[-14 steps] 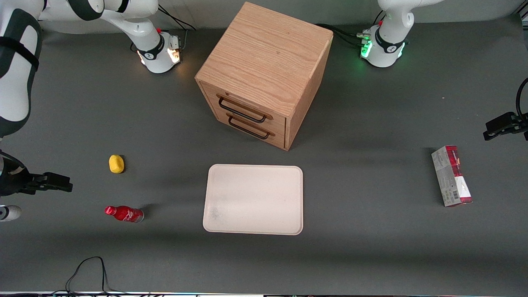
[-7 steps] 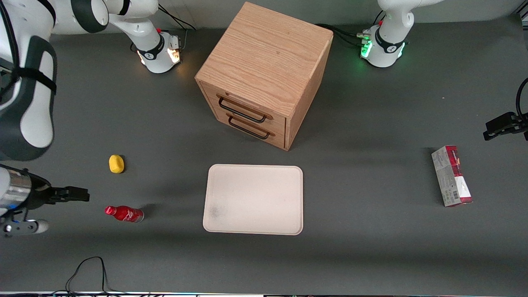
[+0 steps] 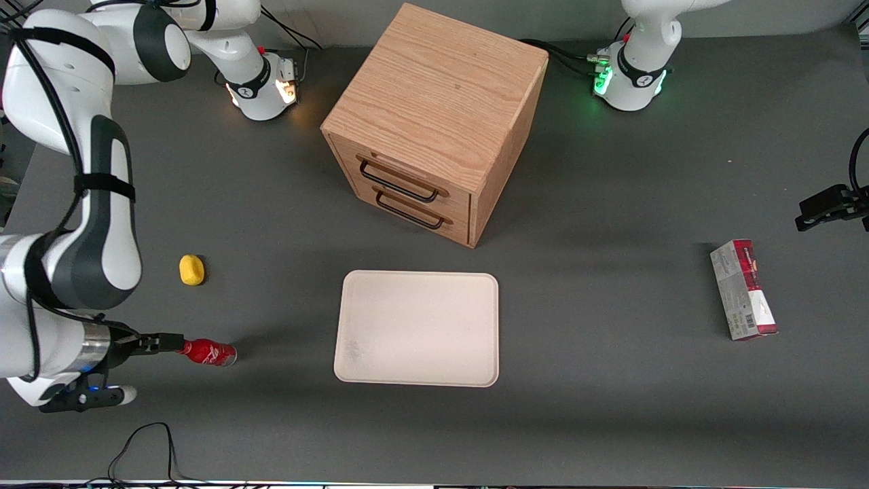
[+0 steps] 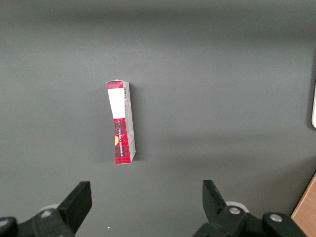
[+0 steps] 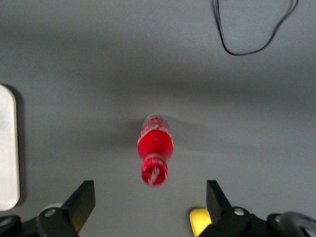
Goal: Place coke bottle on tray
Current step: 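Lower the right gripper around the bottle's neck and close it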
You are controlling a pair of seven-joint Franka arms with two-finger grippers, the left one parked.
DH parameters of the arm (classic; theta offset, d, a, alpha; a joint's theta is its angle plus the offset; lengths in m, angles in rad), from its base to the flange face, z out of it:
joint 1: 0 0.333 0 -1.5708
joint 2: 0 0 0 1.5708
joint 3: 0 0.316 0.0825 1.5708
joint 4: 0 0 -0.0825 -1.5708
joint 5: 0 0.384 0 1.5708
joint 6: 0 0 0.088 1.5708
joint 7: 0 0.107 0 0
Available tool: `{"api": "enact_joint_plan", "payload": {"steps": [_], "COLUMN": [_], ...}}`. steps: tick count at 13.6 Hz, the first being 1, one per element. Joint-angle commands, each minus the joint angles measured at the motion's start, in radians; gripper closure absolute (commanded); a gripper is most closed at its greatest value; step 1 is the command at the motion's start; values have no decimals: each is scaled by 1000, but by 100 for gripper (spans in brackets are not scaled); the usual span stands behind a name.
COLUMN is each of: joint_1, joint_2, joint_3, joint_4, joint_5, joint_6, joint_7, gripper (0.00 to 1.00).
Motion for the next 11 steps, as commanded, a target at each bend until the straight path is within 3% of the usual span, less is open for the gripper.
{"api": "enact_joint_plan", "payload": {"steps": [1, 11], "joint_1": [3, 0], "joint_2": [4, -9], "joint_3": [-1, 1], "joint_4": [-61, -202], "joint_5": [18, 21], "joint_6": [73, 189], "joint_7": [6, 6], "gripper": [0, 0]}}
